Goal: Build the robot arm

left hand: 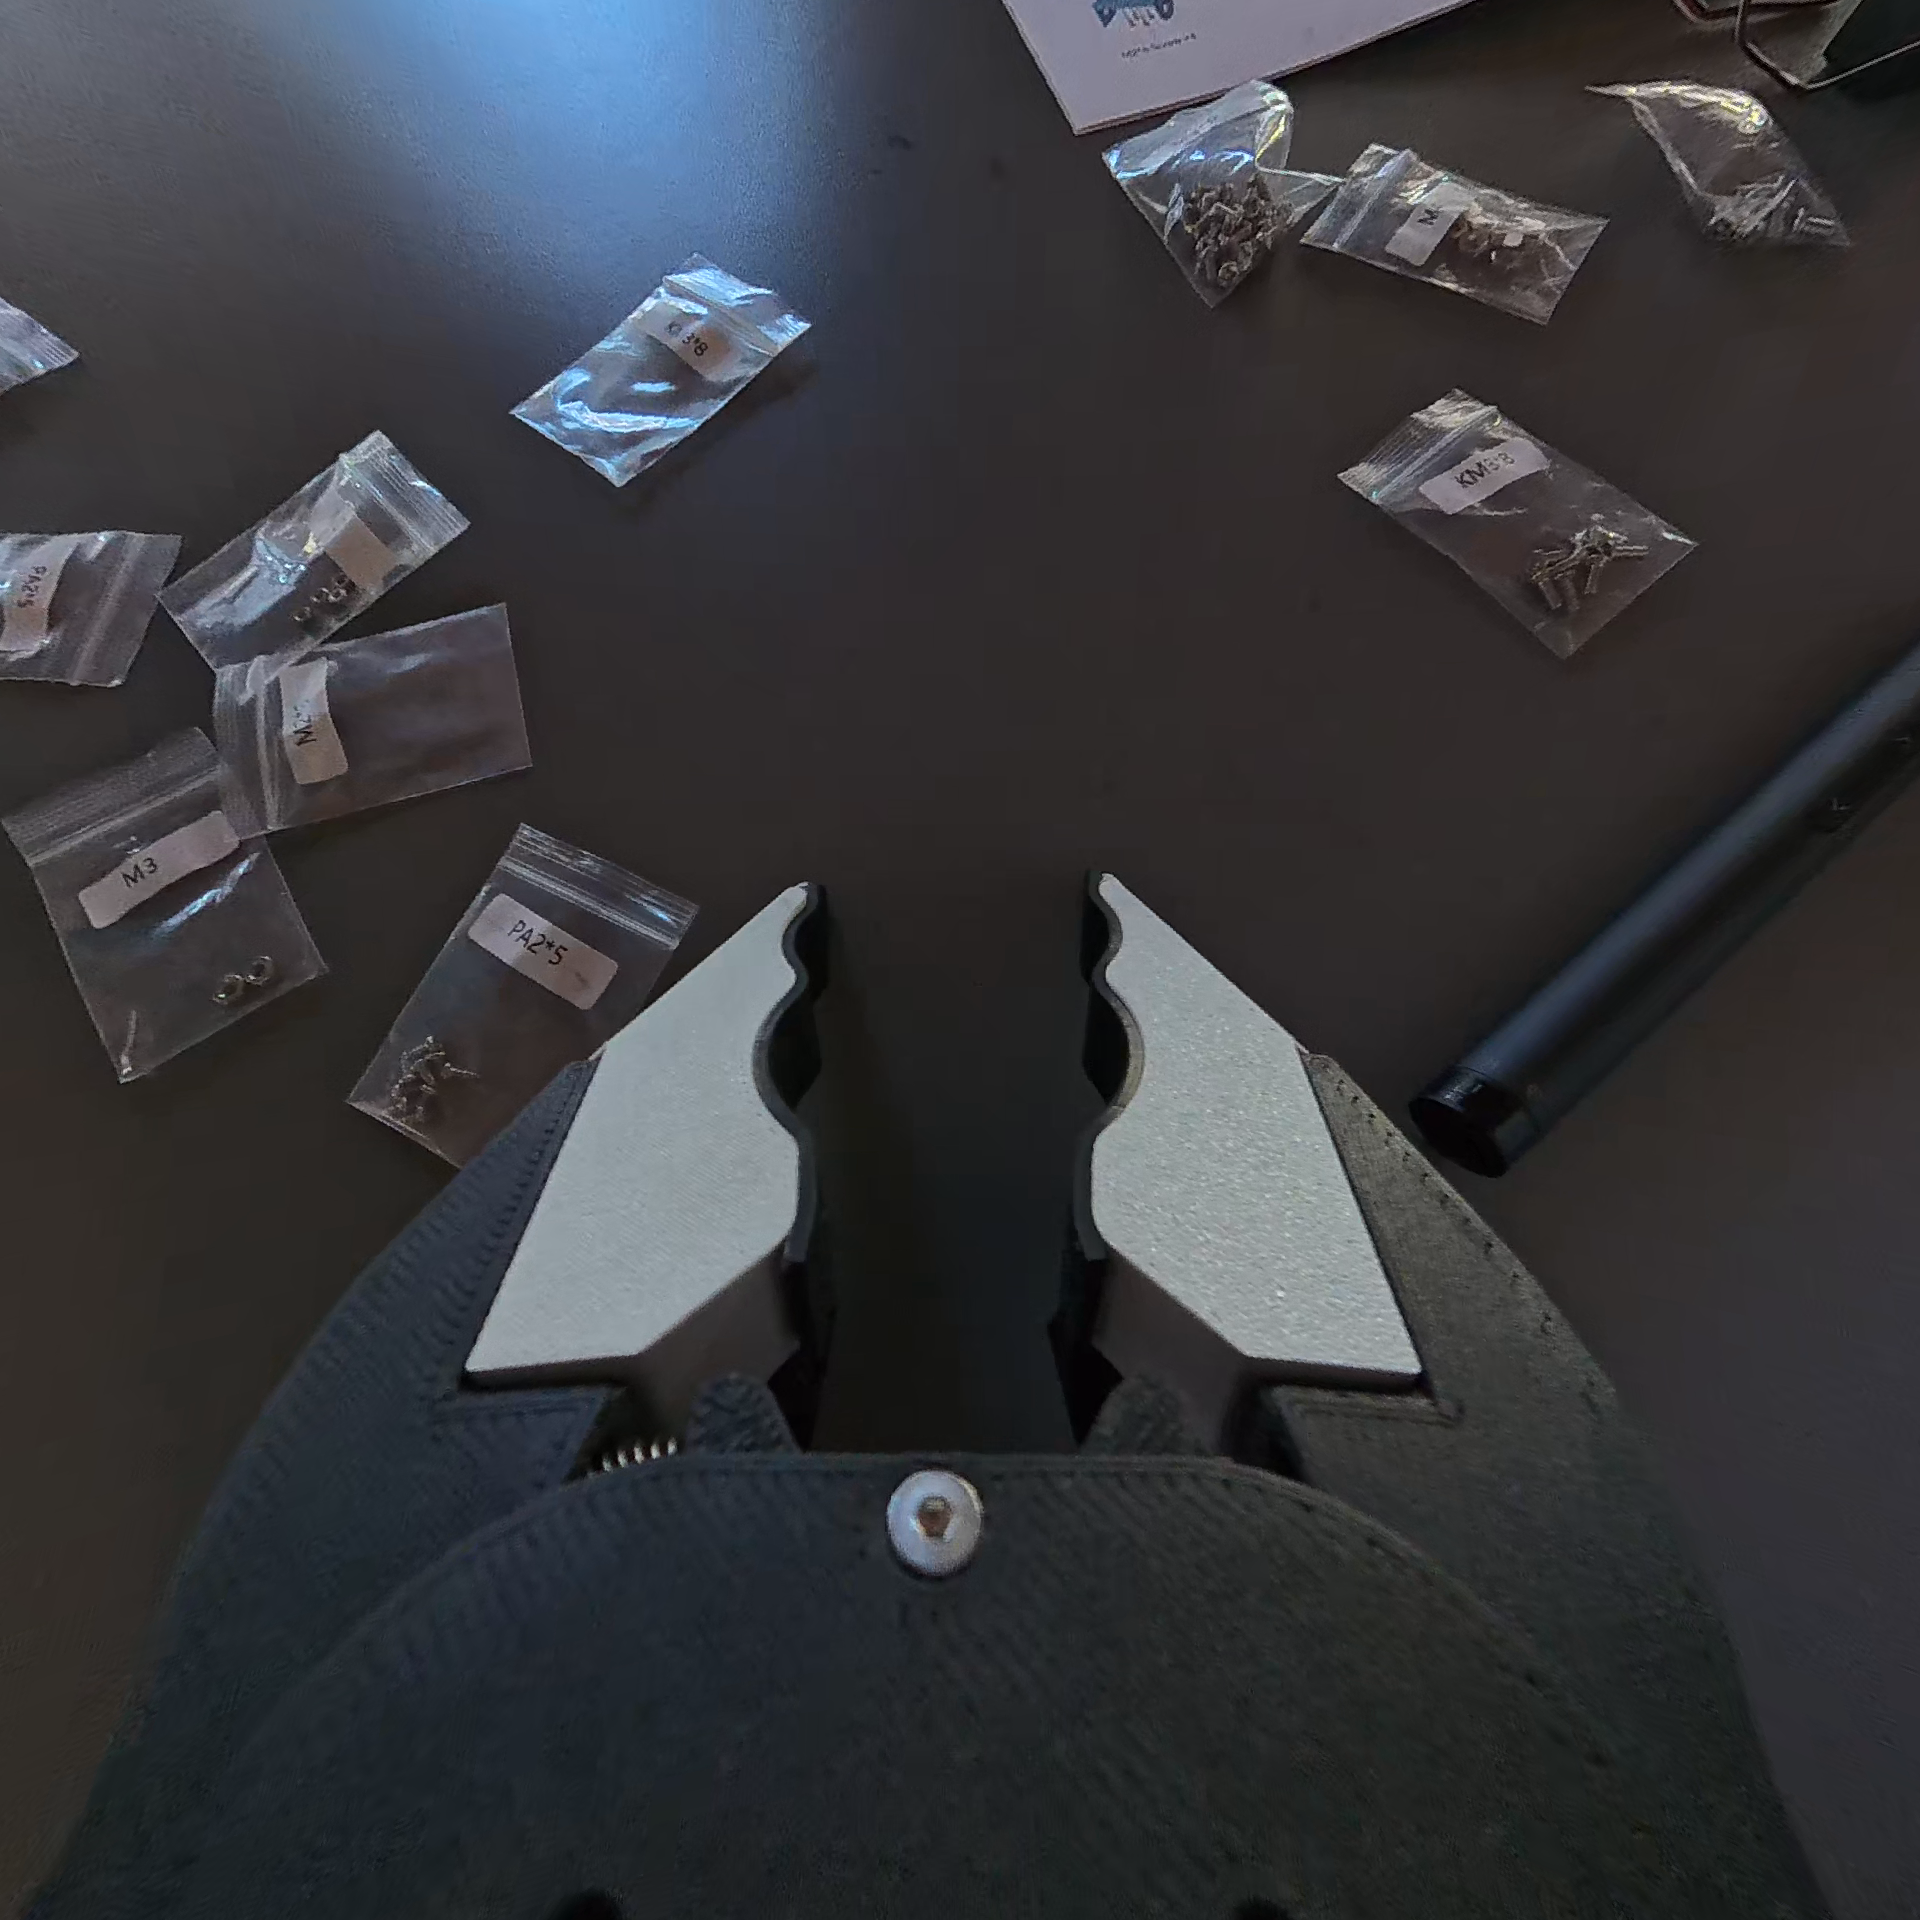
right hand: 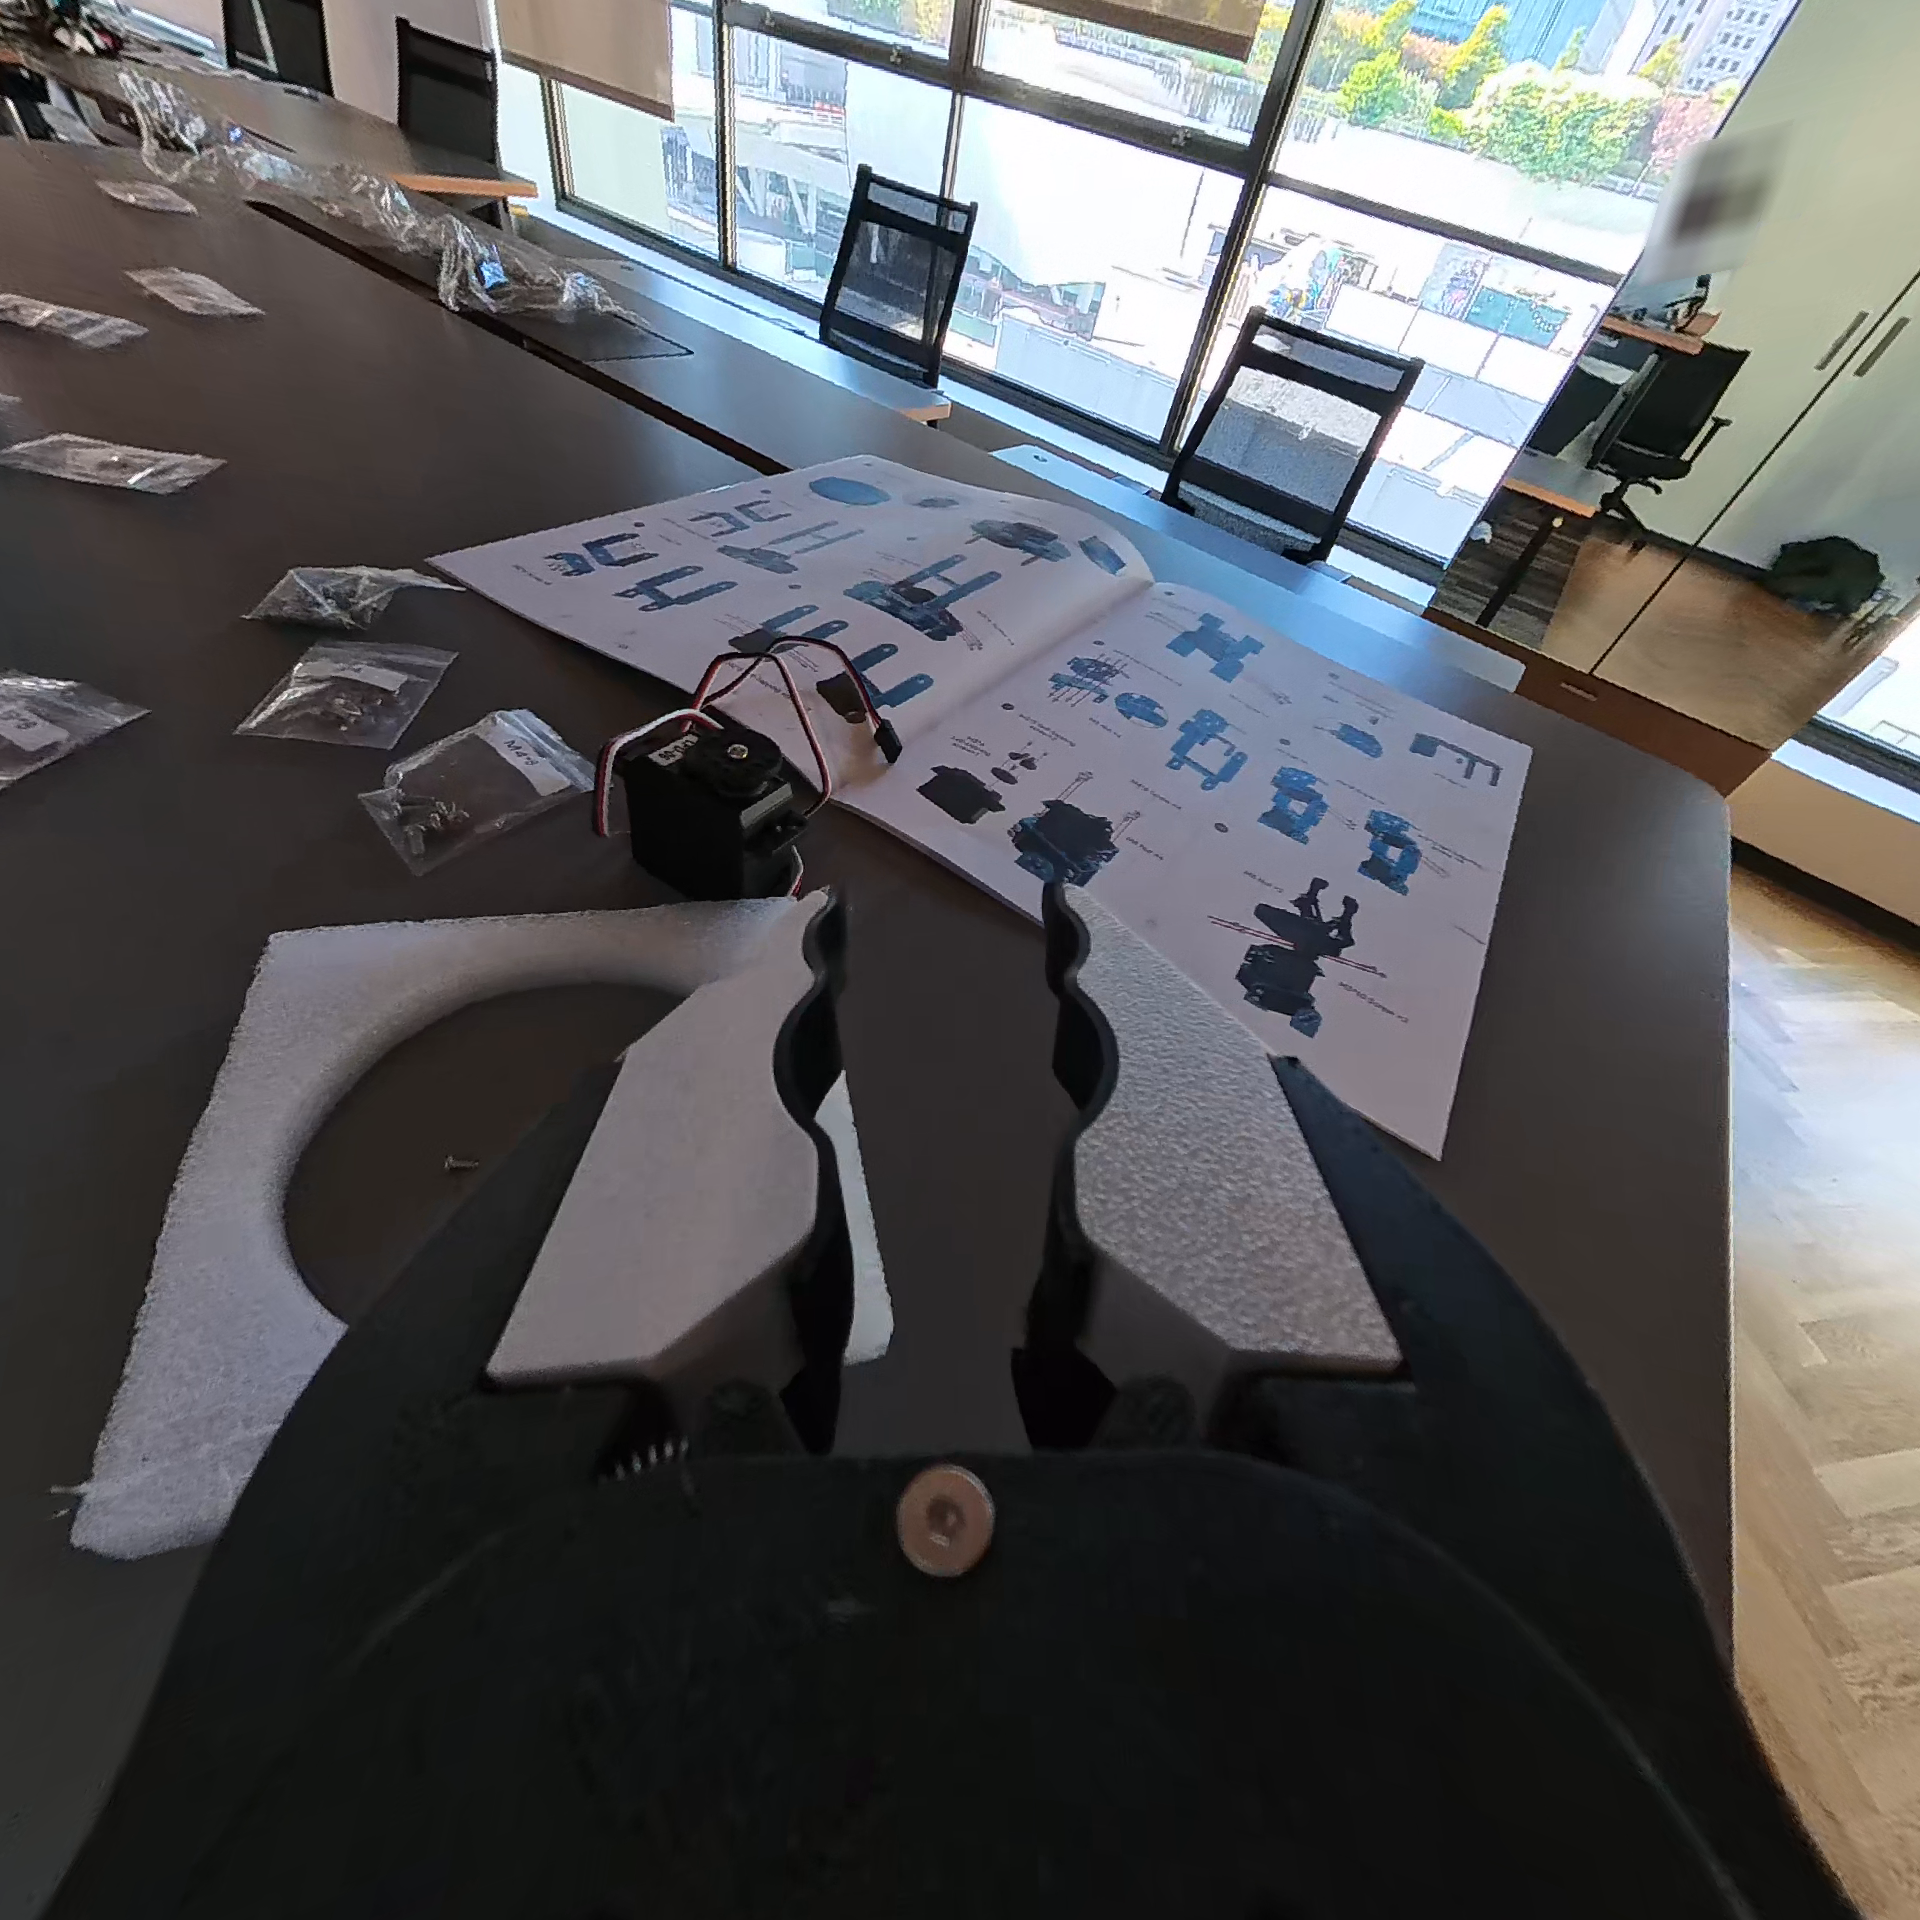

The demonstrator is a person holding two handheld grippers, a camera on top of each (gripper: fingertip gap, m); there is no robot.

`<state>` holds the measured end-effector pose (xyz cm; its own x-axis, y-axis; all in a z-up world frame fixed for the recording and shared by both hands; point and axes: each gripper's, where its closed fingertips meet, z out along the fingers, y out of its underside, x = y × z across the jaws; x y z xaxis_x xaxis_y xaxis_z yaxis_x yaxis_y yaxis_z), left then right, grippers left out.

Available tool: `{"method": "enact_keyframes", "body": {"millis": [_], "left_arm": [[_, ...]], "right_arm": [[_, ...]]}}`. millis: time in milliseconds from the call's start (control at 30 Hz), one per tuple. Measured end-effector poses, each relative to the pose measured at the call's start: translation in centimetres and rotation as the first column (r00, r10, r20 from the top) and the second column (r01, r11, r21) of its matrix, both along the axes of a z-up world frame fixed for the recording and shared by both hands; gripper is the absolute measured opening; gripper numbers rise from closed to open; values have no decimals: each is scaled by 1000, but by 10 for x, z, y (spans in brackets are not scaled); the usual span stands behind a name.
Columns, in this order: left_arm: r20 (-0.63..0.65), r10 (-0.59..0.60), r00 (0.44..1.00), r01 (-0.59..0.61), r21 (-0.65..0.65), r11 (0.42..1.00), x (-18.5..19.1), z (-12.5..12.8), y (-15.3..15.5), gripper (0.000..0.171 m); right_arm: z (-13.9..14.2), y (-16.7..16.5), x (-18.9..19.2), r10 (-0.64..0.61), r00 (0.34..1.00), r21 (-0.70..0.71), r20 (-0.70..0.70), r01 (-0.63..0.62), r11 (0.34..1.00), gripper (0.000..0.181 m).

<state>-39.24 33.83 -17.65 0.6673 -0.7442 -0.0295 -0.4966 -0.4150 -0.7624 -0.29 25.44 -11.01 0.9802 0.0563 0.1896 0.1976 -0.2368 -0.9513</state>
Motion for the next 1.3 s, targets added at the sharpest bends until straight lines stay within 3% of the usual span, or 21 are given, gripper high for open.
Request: {"method": "enact_keyframes", "body": {"millis": [300,467,533,600,800,933,1067,1300], "left_arm": [[1,-2,1000,2,-1,1000,0,0,0,48],[-1,-6,1000,6,2,1000,1,0,1,48],[1,-12,1000,12,-1,1000,2,0,2,47],[2,-17,1000,17,-3,1000,3,0,1,48],[3,-25,1000,25,-4,1000,4,1,1,50],[2,-25,1000,25,-2,1000,4,1,1,50],[3,-25,1000,25,-3,1000,4,1,1,50],[2,-30,1000,30,-2,1000,4,1,1,49]], "right_arm": [[-1,-1,-3,15,1000,-4,7,-15,1000,37],[-3,4,-21,157,987,-29,-29,-158,987,38],[6,10,-37,315,944,31,-102,-314,949,37],[0,20,-45,429,875,-13,-223,-443,896,50],[-26,46,-52,560,774,-212,-295,-624,752,56],[-43,51,-64,617,720,-306,-317,-694,652,41],[-51,53,-69,631,697,-358,-341,-717,598,31],[-54,52,-65,618,706,-373,-346,-708,599,31]]}}
